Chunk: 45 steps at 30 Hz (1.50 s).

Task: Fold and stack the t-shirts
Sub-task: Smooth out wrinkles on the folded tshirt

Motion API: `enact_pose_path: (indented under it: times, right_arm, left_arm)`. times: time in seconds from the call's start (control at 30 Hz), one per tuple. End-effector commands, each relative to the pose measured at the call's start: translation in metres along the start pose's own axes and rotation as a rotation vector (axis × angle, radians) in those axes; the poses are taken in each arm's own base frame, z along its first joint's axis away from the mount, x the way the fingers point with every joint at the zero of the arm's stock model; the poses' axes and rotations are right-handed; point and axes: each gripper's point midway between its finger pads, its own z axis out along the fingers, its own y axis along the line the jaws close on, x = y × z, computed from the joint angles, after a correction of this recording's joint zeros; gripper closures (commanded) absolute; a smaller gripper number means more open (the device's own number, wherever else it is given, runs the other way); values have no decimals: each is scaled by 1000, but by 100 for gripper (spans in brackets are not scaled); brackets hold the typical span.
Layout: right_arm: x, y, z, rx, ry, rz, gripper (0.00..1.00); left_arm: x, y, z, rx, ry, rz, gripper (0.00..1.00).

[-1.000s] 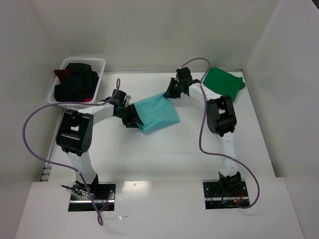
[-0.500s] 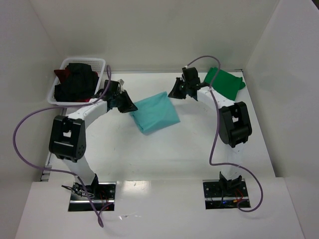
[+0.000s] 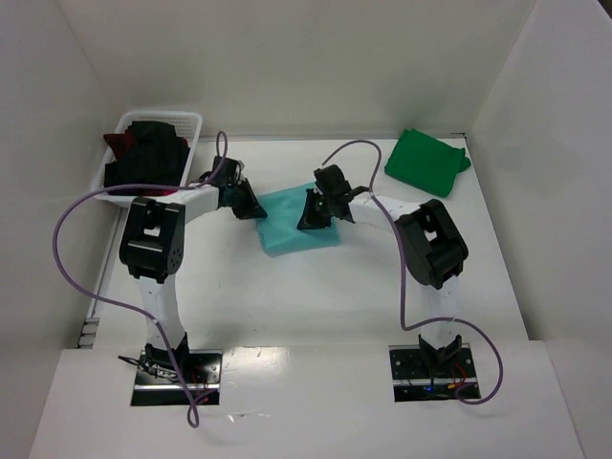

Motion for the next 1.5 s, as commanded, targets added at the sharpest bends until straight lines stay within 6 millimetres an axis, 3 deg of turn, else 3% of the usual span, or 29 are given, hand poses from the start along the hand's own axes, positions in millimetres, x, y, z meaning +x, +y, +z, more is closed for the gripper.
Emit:
enact_pose_path:
  times: [0.0, 0.07, 0.23, 0.37, 0.47, 0.63, 0.7, 0.8, 0.93, 1.1, 1.17, 1.33, 1.47]
  right_arm:
    - [-2, 20, 0, -38, -32, -22, 92]
    - [-10, 30, -10, -56, -53, -19, 92]
    - [-26, 58, -37, -105, -113, -25, 91]
    - [-31, 59, -41, -99, -134, -27, 91]
    - [-19, 46, -29, -78, -109, -10, 93]
    - [14, 26, -2, -34, -18, -2, 100]
    - [28, 28, 3, -30, 10, -14, 100]
    - [32, 31, 6, -40, 21, -21, 100]
    - [36, 27, 7, -34, 28, -28, 100]
    - [42, 16, 6, -2, 29, -23, 100]
    - [37, 16, 3, 14, 8, -24, 100]
    - [-2, 7, -26, 22, -94, 5, 93]
    - [-37, -17, -53, 54, -182, 36, 79]
  left_arm:
    - [-24, -9, -4, 46, -38, 38, 87]
    - [-27, -15, -10, 60, -42, 55, 82]
    - [-33, -42, -47, 136, -57, 93, 65]
    - [-11, -54, -73, 209, -12, 112, 62]
    - [15, -64, -87, 250, 33, 150, 65]
    - [70, -56, -82, 231, 132, 151, 80]
    - [79, -53, -78, 217, 147, 145, 82]
    - [96, -50, -66, 180, 180, 150, 84]
    - [119, -24, -41, 79, 237, 118, 87]
    - [135, 8, -33, -50, 280, 69, 91]
    - [135, 15, -34, -89, 274, 58, 95]
    - [141, 33, -35, -176, 277, 19, 98]
    - [133, 21, -39, -147, 255, 16, 98]
